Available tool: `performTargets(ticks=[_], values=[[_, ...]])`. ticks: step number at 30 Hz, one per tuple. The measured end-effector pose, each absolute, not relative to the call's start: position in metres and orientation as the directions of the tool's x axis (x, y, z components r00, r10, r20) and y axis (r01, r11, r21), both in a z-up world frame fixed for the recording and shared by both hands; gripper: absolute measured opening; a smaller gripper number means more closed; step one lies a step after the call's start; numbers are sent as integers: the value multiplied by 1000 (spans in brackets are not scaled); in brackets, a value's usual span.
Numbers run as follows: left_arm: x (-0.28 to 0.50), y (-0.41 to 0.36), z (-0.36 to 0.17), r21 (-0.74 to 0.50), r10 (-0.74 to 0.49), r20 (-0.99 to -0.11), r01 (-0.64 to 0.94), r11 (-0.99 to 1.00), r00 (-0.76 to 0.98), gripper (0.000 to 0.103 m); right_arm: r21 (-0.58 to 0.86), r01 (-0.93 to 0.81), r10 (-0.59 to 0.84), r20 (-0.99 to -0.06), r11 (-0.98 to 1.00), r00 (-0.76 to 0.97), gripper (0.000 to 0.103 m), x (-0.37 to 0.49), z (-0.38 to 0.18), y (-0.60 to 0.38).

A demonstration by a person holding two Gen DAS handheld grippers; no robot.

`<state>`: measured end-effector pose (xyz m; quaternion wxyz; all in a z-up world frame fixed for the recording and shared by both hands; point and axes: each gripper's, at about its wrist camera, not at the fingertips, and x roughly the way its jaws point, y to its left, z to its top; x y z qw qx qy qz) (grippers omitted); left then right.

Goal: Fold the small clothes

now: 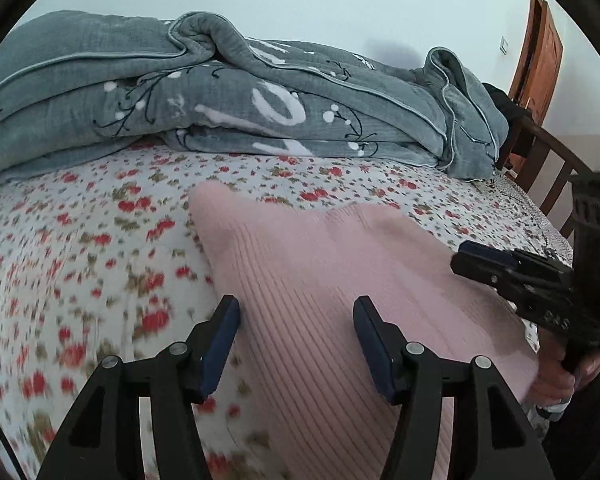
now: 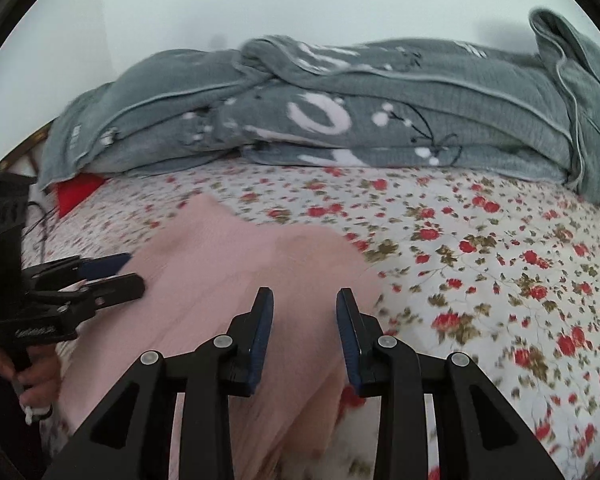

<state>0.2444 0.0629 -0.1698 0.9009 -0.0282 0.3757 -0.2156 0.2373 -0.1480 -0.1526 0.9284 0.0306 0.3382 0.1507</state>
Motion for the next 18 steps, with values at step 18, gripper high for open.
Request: performTargets(ticks=[18], values=[[228,43,-185,-107,-252,-714,254,961,653,60,125,-223,251,-633,967,732,47,215,-193,-141]])
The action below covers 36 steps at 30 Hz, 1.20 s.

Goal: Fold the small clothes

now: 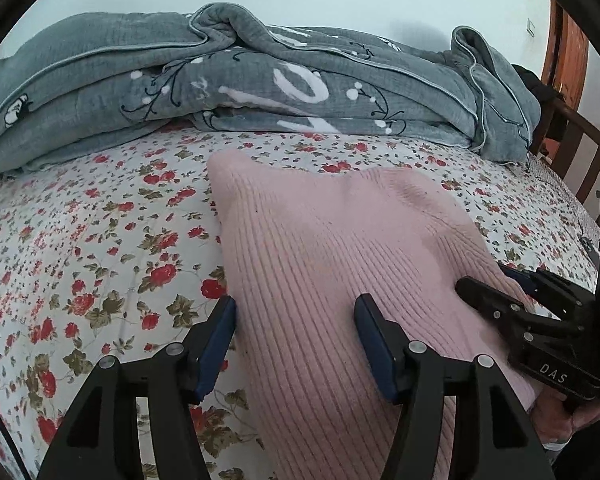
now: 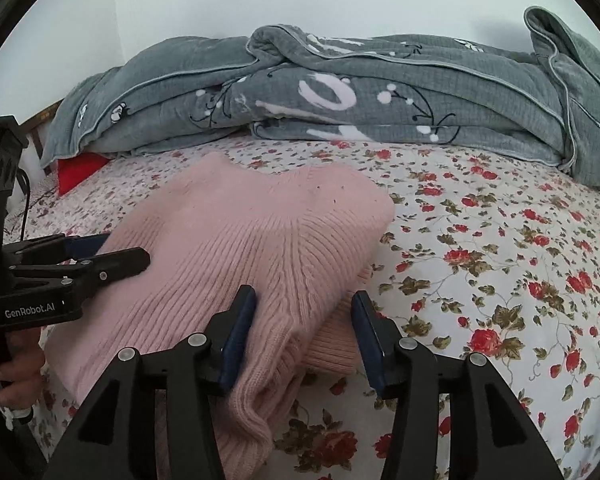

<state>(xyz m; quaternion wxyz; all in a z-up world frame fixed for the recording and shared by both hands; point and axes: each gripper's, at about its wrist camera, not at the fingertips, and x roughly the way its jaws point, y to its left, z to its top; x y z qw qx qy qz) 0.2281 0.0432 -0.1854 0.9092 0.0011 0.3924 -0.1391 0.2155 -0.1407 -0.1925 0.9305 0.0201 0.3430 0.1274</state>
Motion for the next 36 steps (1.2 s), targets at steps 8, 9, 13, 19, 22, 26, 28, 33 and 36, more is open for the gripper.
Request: performTargets(ticks=[8,9,13,19,22,26,28,33,36], values=[[228,57,-192,-226,-329,-696,240,944,638,64,104,-217,233,-632,971,739,48,215,-193,-139],[227,58,-192,-233,-337,-693,245,941,637,64,103,-216,232,-631,971,740,48,215,-193,-140],[214,67,-187,-280,-387,-680,268,922,622,63,97,-215,227,-630,972,742,50,209,-187,-141],[179,66,-181,-240,-408,-689,343,908,599,62,82,-254,250,-614,964,748,51,181,-172,-142],[168,57,-190,-170,-359,-716,349,921,598,64,40,-253,222,-624,967,749,51,167,-182,-142],[174,60,-198,-206,-330,-753,273,940,569,67,89,-216,221,-654,972,723,51,164,-193,-151],[172,61,-194,-213,-328,-750,259,942,574,67,82,-199,203,-663,976,721,51,161,-189,-153],[162,57,-188,-185,-292,-764,239,953,575,66,51,-184,170,-670,982,723,51,149,-181,-154],[154,58,-181,-187,-282,-774,220,957,567,66,67,-167,168,-673,984,720,51,138,-176,-158]])
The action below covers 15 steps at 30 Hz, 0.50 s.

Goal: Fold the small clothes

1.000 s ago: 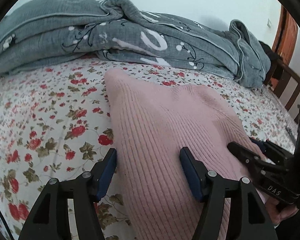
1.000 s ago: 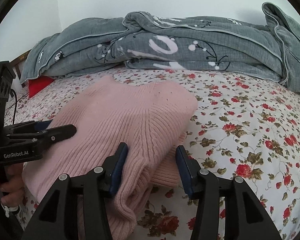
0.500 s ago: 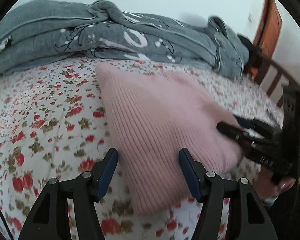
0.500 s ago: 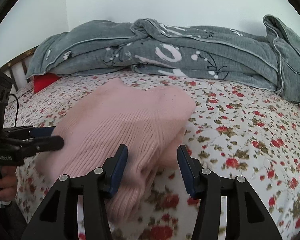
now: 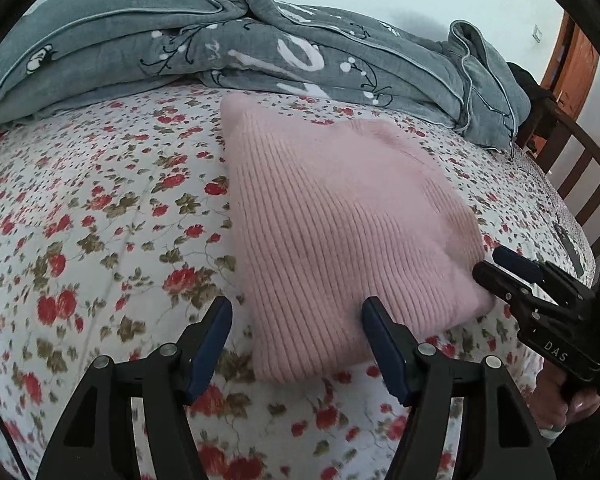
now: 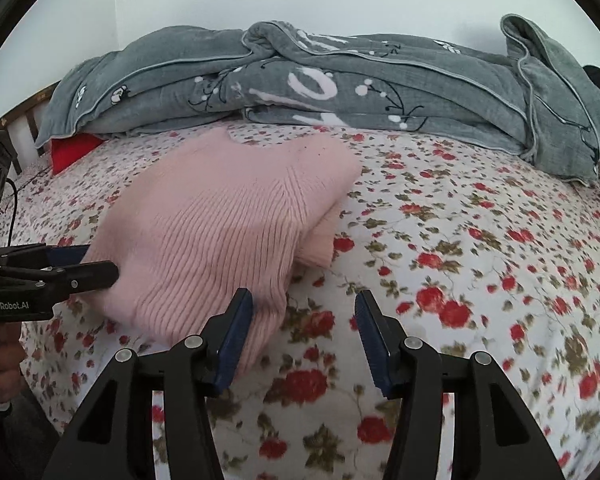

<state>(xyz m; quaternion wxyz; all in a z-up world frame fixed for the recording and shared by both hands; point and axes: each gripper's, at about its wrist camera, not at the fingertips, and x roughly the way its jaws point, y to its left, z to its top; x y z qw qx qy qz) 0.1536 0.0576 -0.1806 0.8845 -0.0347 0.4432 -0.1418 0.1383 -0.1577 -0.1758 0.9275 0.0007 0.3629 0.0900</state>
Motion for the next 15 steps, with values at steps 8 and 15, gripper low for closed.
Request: performTargets(ticks=[8,15], values=[[132,57,-153,-180,-239,-791,159,971,563,63,44,-66,78,-709,997,700,51,115,-143,-163],[96,61,-110,-154,-192,-769,115,981,609,65,68,-18,60,-699,998,713,52,76,-103,-173]])
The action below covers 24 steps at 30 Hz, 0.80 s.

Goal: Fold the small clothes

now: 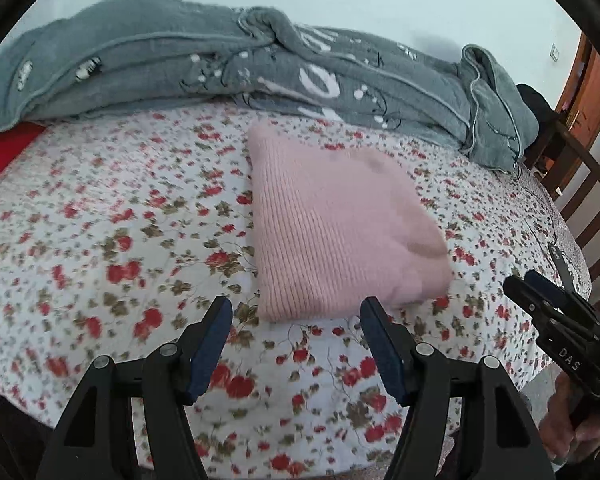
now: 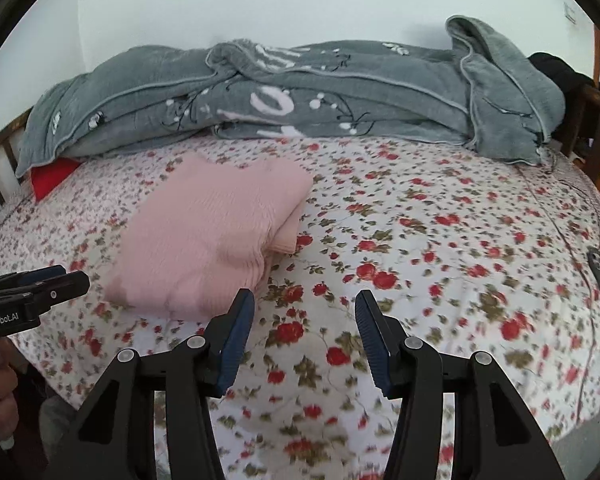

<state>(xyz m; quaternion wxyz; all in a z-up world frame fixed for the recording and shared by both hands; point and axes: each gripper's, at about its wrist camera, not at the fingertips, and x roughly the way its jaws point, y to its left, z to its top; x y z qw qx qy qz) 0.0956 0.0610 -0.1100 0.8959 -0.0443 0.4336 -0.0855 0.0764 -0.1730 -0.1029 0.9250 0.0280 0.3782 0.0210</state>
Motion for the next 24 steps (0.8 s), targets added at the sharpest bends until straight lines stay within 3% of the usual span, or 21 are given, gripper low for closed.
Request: performTargets(ticks=[4,6,7,10,24], values=[[72,56,-88,-77,-121,-758,96,992,641,70,71,3,47,-687,997,725,55,55,-83,-174],[62,54,-81,-52,-100,-752,93,994,652,74,51,19,21,-682,998,731,72,42,-74,-173],[56,53,-77,-45,-92,-745,89,995,660,75,45,21,15,-675,999,737,86,37,-71,-173],[44,54,-66,-38,-78,-727,74,997,683,79,16,36,-17,-649,999,761,97,20,-60,-172],[10,43,-40,-34,-70,-670,64,997,739,82,2,77,-60,-616,997,786,101,-16,-39,-182]])
